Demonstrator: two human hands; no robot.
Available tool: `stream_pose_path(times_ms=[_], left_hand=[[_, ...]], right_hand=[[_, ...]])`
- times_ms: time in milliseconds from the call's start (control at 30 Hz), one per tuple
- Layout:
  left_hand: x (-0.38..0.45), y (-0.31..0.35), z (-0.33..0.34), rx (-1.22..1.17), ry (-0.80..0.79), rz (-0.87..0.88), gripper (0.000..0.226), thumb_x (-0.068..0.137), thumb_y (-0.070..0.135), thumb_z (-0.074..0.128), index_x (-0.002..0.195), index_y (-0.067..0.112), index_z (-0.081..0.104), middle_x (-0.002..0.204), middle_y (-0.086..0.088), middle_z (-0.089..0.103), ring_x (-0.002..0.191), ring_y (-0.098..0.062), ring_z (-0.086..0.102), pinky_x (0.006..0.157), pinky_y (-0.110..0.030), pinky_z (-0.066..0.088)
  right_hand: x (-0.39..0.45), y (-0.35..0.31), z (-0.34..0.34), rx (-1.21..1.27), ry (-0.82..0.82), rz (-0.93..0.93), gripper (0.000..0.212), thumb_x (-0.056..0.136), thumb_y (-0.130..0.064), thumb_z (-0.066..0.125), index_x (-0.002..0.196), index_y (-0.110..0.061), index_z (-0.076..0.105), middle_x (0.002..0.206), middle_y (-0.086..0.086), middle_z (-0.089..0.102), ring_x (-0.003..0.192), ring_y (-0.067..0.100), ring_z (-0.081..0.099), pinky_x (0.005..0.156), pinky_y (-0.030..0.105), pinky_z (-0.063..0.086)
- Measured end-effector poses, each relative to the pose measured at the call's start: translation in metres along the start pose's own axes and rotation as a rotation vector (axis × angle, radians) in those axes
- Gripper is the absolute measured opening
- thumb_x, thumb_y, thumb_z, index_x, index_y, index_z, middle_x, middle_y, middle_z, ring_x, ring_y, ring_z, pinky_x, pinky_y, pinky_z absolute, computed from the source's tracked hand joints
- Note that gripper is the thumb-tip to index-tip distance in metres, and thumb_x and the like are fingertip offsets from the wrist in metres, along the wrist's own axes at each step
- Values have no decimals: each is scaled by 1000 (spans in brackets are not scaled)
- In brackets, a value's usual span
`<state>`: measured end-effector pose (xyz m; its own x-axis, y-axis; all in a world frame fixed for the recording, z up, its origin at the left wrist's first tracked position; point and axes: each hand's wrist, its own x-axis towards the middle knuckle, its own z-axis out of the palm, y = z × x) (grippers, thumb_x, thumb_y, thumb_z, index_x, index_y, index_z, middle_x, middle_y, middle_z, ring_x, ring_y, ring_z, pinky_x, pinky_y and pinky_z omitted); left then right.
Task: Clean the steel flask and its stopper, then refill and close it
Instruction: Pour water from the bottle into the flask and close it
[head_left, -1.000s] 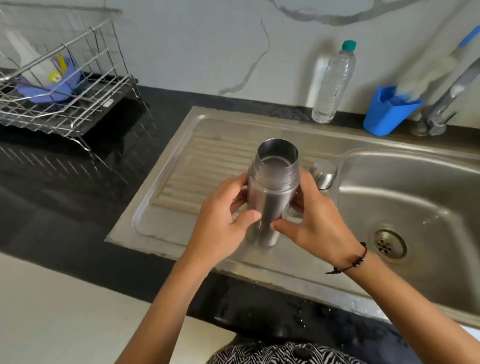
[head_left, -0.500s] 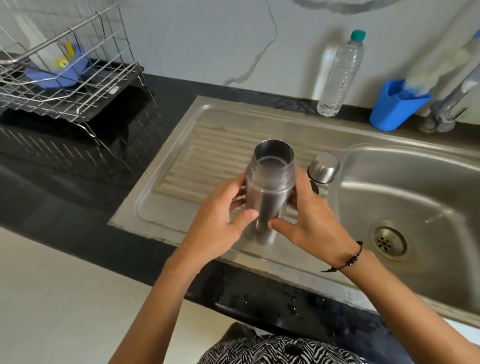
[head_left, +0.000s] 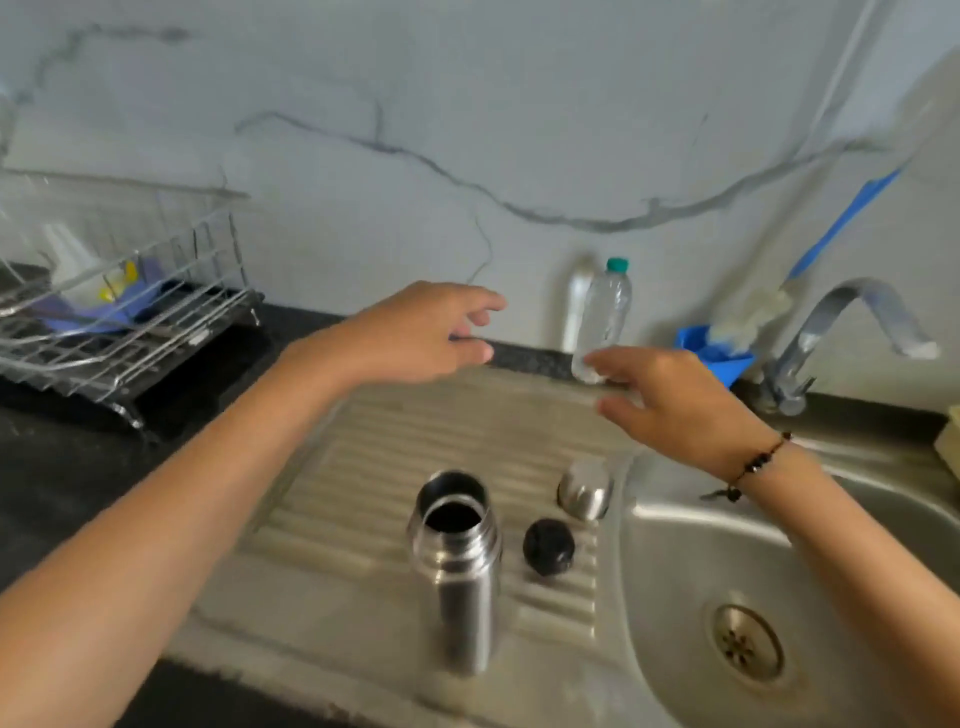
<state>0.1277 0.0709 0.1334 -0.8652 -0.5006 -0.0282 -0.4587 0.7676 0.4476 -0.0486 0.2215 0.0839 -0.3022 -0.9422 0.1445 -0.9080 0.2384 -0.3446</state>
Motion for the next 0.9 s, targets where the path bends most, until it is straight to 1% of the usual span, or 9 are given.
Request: stream_pose_path(times_ms=[100,200,333,400,467,533,567,633,900], left_hand=[[77,30,-22,147,-86,16,54,93,26,59,142,16,41,138,-1,51,121,-17,52,101,-24,38],[146,53,-32,230,-175,-86,56,91,27,63,139,7,43,139,-11,48,122,-26,51,104,-38,42],[198,69,-2,370,-225,-244,57,87,24,68,137,9,45,137,-9,50,97,-25,57,76,-30,48],[218,61,37,358,-203,-278,28,85,24,70,107,10,63,128,-6,58,80,-20,57,64,-26,41],[237,50,77,302,-130,-296,16,86,28,68,79,17,58,118,-6,63,97,-21,63,68,-27,41],[252,43,108,94,-46,-363,35,86,29,68,112,11,56,125,-10,57,116,-26,56,79,-29,44],[259,41,122,-17,-14,-399,63,84,31,70,133,4,40,132,-13,49,123,-29,50,90,-33,44],[271,42,142,-215,72,-402,90,81,32,73,144,-1,17,139,-15,38,129,-31,41,102,-37,39],[284,41,181,-612,480,-388,68,81,23,73,134,10,32,125,-8,53,112,-24,54,86,-28,41]], right_hand=[[55,37,-23,-59,93,105,38,87,-18,56,124,-14,57,114,10,65,109,31,58,94,37,43],[110,71,-38,-160,77,188,37,90,-21,53,125,-10,55,122,13,60,114,32,52,94,36,40],[167,102,-48,-263,2,162,42,92,-26,52,131,-10,50,135,13,50,123,31,45,101,38,37],[188,112,-48,-319,-47,129,42,93,-25,51,133,-11,49,137,11,49,124,30,44,101,36,36],[206,119,-44,-356,-104,89,35,93,-25,49,123,-9,57,128,13,54,115,29,51,96,35,41],[217,123,-37,-380,-146,62,23,91,-25,49,95,-7,63,100,13,58,91,25,54,79,30,44],[223,126,-33,-369,-144,57,22,89,-26,50,85,-8,62,90,10,56,83,23,52,71,28,42],[230,131,-26,-339,-116,55,29,88,-27,52,69,-6,55,75,6,52,75,22,50,61,27,38],[224,140,-7,-288,7,44,34,90,-19,48,59,-13,35,61,2,39,55,17,40,46,25,27]])
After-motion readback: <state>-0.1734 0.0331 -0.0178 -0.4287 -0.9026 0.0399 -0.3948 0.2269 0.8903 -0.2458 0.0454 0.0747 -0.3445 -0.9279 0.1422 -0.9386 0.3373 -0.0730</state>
